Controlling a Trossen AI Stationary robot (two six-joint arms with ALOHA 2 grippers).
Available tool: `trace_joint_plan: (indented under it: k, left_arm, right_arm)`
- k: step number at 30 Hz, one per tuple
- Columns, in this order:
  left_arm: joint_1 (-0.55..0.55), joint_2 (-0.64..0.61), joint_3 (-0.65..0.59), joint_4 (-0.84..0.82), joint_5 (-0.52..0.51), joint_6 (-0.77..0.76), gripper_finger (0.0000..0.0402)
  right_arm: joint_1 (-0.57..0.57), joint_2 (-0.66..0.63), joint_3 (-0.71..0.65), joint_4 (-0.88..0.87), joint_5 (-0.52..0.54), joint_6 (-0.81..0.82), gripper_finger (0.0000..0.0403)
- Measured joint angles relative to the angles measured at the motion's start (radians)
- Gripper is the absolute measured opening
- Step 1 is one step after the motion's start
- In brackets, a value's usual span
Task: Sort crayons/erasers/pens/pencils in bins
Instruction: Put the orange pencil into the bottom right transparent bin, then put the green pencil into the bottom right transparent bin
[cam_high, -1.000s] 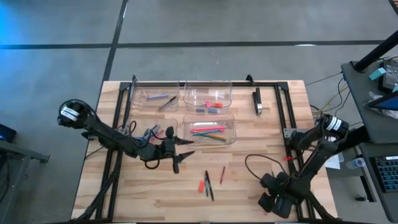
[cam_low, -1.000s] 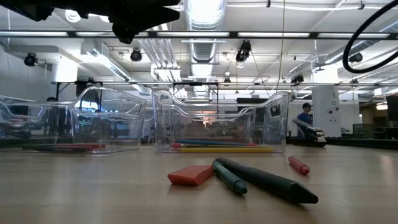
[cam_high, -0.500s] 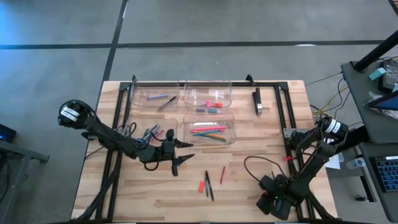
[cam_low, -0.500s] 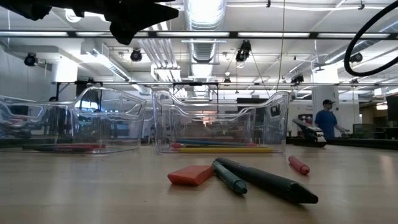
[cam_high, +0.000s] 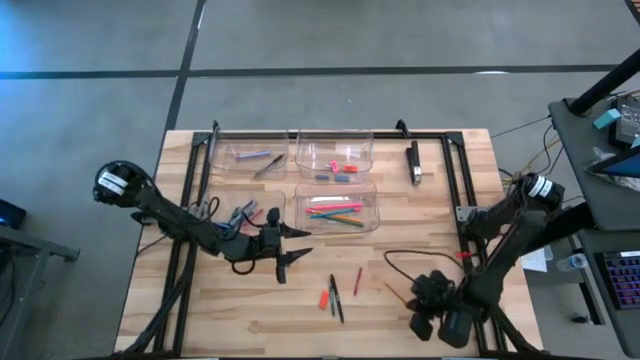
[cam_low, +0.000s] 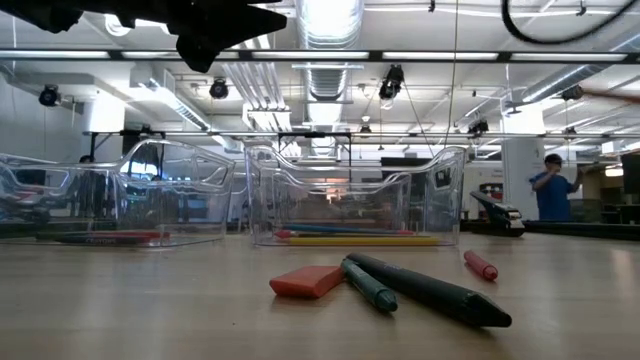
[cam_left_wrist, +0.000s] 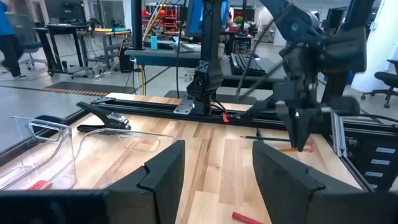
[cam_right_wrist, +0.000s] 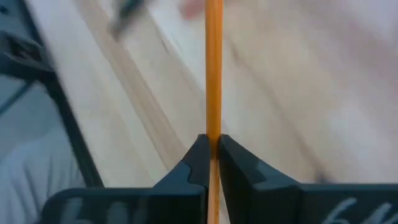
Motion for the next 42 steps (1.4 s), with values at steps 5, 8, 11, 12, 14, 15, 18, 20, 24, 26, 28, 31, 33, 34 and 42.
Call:
trace_joint_plan:
  k: [5,8,11,12,14,15,18,20,24,26,28,31,33,34,42]
  left_arm:
    - [-0.004,0.0,0.0,0.035,0.019,-0.024,0.0173]
    - [-0.004,0.0,0.0,0.029,0.067,-0.053,0.0173]
    - [-0.004,0.0,0.001,0.03,0.071,-0.054,0.0173]
    - [-0.005,0.0,0.001,0.032,0.072,-0.054,0.0173]
    - [-0.008,0.0,0.002,0.036,0.072,-0.054,0.0173]
    - [-0.011,0.0,0.002,0.036,0.072,-0.054,0.0173]
    - [-0.026,-0.014,0.0,0.034,0.074,-0.044,0.0173]
    - [-0.035,-0.035,0.001,0.038,0.075,-0.029,0.0173]
    - [-0.049,-0.05,-0.003,0.035,0.074,-0.022,0.0173]
    - [-0.051,-0.05,-0.003,0.035,0.074,-0.012,0.0173]
    - [-0.051,-0.051,-0.003,0.035,0.074,0.003,0.0173]
    - [-0.051,-0.051,-0.005,0.034,0.074,0.004,0.0173]
    - [-0.051,-0.051,-0.005,0.034,0.073,0.004,0.0173]
    - [-0.051,-0.051,-0.005,0.034,0.073,0.004,0.0173]
    - [-0.051,-0.051,-0.006,0.026,0.072,0.003,0.0173]
  right_arm:
    - [-0.072,-0.097,0.0,0.056,0.175,-0.279,0.0014]
    - [-0.135,-0.142,-0.012,0.129,0.225,-0.497,0.0013]
    - [-0.228,-0.181,-0.018,0.215,0.232,-0.715,0.0013]
    - [-0.265,-0.193,-0.019,0.243,0.229,-0.779,0.0013]
    - [-0.346,-0.214,-0.02,0.318,0.177,-0.93,0.0013]
    - [-0.388,-0.223,-0.018,0.352,0.142,-1.014,0.0013]
    - [-0.513,-0.247,0.001,0.417,0.07,-1.275,0.0013]
    - [-0.604,-0.262,0.024,0.414,0.02,-1.378,0.0013]
    - [-0.784,-0.252,0.053,0.374,-0.163,-1.441,0.0013]
    - [-0.856,-0.231,0.055,0.36,-0.218,-1.454,0.0012]
    - [-0.913,-0.211,0.055,0.342,-0.243,-1.466,0.0013]
    - [-0.971,-0.183,0.055,0.311,-0.255,-1.475,0.0015]
    - [-0.99,-0.171,0.055,0.291,-0.258,-1.476,0.0022]
    - [-0.997,-0.167,0.055,0.288,-0.258,-1.476,0.0029]
    - [-0.997,-0.168,0.055,0.278,-0.26,-1.489,0.0122]
